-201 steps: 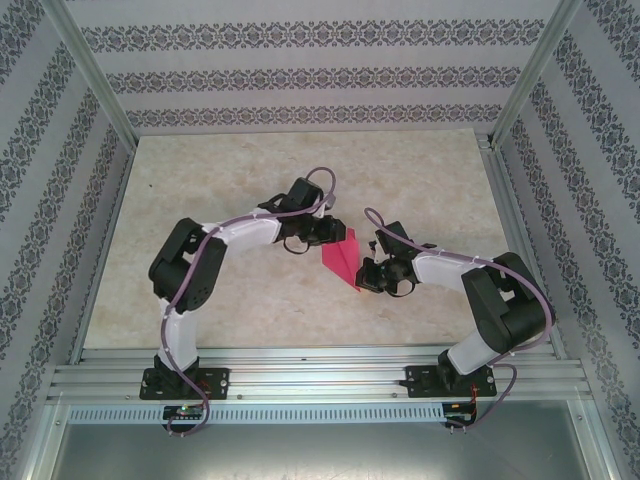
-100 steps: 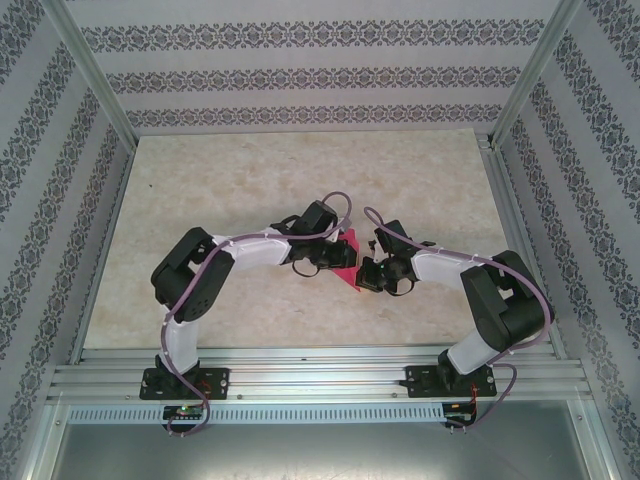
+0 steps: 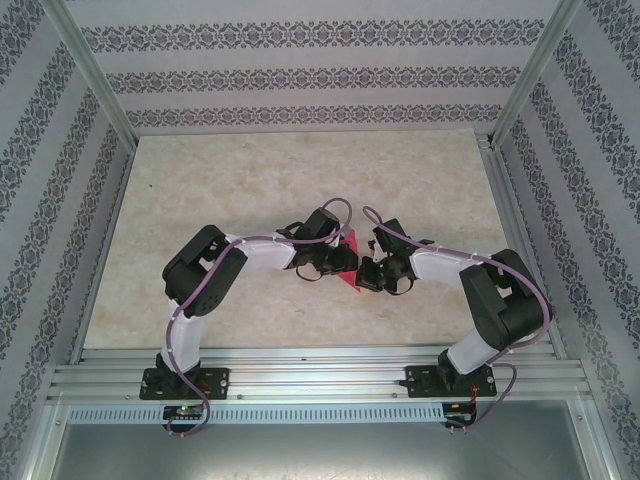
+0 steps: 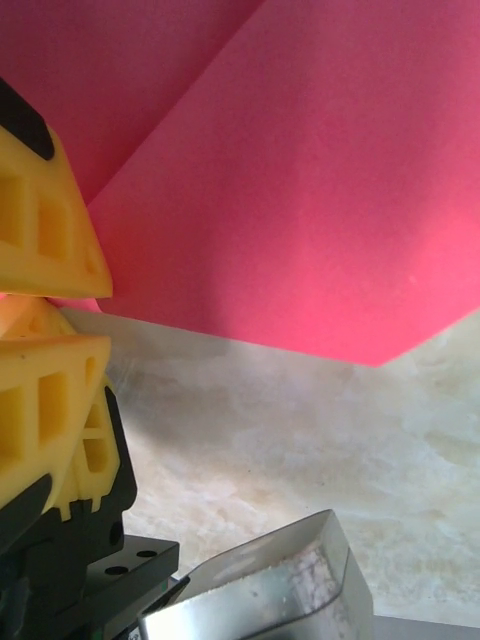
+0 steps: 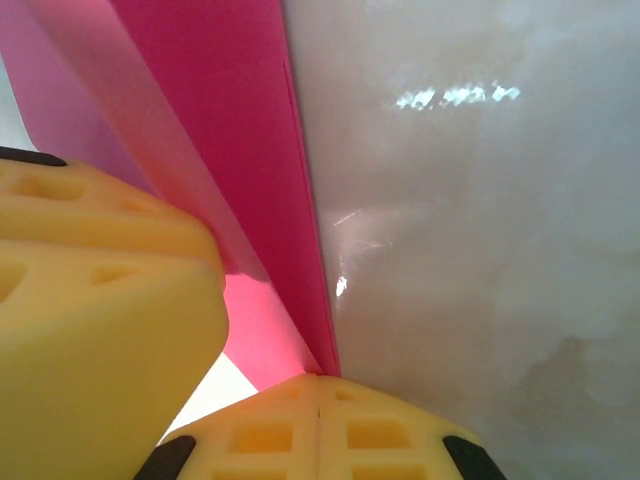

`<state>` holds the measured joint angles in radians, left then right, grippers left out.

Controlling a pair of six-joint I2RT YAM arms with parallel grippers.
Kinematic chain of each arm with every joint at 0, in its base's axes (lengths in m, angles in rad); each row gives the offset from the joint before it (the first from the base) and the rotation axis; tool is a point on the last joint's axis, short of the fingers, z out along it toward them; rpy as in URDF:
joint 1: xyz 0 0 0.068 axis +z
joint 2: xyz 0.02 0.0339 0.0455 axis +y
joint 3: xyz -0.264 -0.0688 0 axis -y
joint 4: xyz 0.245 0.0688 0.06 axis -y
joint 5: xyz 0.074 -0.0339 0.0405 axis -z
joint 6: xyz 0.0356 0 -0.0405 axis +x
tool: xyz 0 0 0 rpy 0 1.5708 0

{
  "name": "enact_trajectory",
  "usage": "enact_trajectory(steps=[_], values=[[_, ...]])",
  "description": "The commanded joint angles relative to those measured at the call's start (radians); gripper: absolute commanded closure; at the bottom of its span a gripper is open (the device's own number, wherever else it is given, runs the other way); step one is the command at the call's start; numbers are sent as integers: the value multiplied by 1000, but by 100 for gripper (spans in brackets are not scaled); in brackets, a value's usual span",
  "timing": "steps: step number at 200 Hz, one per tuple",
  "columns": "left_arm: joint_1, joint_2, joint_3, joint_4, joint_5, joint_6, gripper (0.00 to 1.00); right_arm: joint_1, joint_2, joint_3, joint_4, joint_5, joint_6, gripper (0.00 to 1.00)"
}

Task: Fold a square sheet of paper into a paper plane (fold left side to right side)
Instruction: Fourth fold the wing at the center of the table.

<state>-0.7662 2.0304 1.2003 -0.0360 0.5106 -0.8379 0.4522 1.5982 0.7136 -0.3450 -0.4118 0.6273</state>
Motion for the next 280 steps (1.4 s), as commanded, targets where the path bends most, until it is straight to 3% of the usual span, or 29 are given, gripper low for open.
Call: enact_trajectory(steps=[1, 73, 280], values=[[-12, 29, -9, 32, -32, -13, 81, 25, 84, -36, -75, 184, -18, 95], [16, 86, 53, -110, -171, 85, 80, 72, 104, -16, -131, 253, -17, 96], [187, 212, 343, -255, -219, 232, 67, 115, 172, -7, -140, 269, -15, 96]])
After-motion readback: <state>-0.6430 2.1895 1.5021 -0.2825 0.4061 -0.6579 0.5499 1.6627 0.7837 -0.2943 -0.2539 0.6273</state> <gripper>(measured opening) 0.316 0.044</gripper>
